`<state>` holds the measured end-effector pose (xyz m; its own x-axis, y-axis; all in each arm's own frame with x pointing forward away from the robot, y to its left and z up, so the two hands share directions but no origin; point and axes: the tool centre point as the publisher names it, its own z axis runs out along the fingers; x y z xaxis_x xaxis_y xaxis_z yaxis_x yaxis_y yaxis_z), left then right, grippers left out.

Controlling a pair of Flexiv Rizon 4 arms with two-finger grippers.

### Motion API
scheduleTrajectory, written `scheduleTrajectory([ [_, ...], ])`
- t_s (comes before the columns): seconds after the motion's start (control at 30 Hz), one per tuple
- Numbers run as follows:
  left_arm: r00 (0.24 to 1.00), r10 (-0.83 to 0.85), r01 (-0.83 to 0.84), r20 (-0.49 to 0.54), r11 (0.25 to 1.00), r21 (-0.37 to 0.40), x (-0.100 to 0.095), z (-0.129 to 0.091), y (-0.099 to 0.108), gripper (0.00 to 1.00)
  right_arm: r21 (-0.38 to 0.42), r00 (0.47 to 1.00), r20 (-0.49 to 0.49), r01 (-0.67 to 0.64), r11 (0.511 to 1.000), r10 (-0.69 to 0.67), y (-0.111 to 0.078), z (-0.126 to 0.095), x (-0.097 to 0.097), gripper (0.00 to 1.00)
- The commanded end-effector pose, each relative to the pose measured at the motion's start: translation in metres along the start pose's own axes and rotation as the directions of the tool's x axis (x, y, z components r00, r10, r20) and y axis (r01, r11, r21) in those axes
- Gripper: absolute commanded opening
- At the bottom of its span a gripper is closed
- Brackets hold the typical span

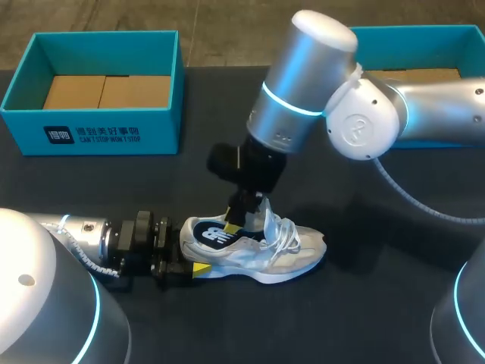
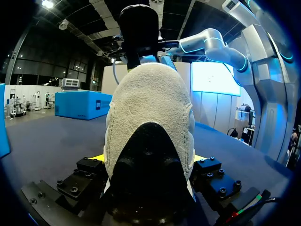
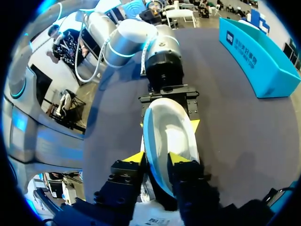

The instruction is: Take the shoe out of the shoebox, open the shoe tongue, remove and reinsert the insole, then place the shoe into the shoebox

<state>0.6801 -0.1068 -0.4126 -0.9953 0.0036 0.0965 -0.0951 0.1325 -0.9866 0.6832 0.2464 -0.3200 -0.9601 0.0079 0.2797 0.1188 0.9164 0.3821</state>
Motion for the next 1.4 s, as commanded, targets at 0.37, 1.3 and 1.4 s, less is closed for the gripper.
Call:
scheduleTrajectory([
  [0.37,1.000,0.000,0.000,0.001,1.000,0.000,0.000,0.000,0.000,0.00,-0.015,0.996,-0.038,0.082,0.997,-0.082,0.011,0.001,-0.007,0.00],
  [1.3,1.000,0.000,0.000,0.001,1.000,0.000,0.000,0.000,0.000,0.00,-0.019,0.969,-0.142,0.201,0.979,-0.202,0.020,0.005,-0.008,0.40],
  [1.4,1.000,0.000,0.000,0.001,1.000,0.000,0.000,0.000,0.000,0.00,-0.030,0.970,-0.158,0.184,0.982,-0.187,0.015,0.005,-0.008,0.41],
])
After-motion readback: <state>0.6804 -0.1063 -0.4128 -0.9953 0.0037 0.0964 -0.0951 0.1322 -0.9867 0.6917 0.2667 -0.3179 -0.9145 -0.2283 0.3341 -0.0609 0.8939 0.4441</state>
